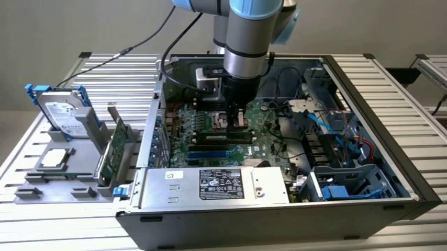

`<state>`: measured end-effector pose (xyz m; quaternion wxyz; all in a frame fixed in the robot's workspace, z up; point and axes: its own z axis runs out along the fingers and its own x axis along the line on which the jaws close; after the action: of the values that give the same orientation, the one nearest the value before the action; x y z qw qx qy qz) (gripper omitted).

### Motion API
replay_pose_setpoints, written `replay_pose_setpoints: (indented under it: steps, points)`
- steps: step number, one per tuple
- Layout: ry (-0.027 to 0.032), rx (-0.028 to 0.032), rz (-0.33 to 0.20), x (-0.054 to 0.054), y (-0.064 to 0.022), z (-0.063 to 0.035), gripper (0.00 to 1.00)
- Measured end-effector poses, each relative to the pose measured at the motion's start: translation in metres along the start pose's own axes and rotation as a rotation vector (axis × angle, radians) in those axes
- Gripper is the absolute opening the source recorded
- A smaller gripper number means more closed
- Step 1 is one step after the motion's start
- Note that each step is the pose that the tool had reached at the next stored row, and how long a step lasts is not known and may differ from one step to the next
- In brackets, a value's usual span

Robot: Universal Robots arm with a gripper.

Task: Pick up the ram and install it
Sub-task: 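Insert the ram into the slot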

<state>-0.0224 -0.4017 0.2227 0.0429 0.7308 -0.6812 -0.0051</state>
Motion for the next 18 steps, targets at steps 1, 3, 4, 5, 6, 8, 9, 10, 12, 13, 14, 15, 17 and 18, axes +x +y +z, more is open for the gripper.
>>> replay_pose_setpoints:
  steps: [1, 3, 4, 5, 6, 8, 9, 10, 12, 13, 14, 15, 17, 18]
  points:
    - [-0.0003, 0.0000, 0.000, -0.0001, 0.0000, 0.0003, 0.13]
    - [-0.0001, 0.0000, 0.000, -0.0002, -0.0001, 0.0008, 0.13]
    - [0.0001, 0.0000, 0.000, -0.0002, -0.0001, 0.0011, 0.13]
    - [0.0001, 0.0000, 0.000, -0.0004, -0.0001, 0.0014, 0.13]
    - [0.0002, -0.0001, 0.000, -0.0004, -0.0002, 0.0017, 0.13]
    - [0.0005, 0.0000, 0.000, -0.0007, -0.0002, 0.0024, 0.13]
    - [0.0008, -0.0001, 0.000, -0.0010, -0.0002, 0.0028, 0.13]
    - [0.0011, -0.0002, 0.000, -0.0012, -0.0002, 0.0030, 0.13]
    - [0.0012, -0.0003, 0.000, -0.0012, -0.0002, 0.0031, 0.13]
    - [0.0010, -0.0001, 0.000, -0.0013, -0.0002, 0.0032, 0.13]
    - [0.0003, 0.0001, 0.000, -0.0014, -0.0002, 0.0034, 0.13]
    - [0.0002, 0.0002, 0.000, -0.0015, -0.0001, 0.0035, 0.15]
    - [0.0006, 0.0001, 0.000, -0.0015, 0.0005, 0.0035, 0.21]
    - [0.0007, -0.0001, 0.000, -0.0015, 0.0008, 0.0034, 0.27]
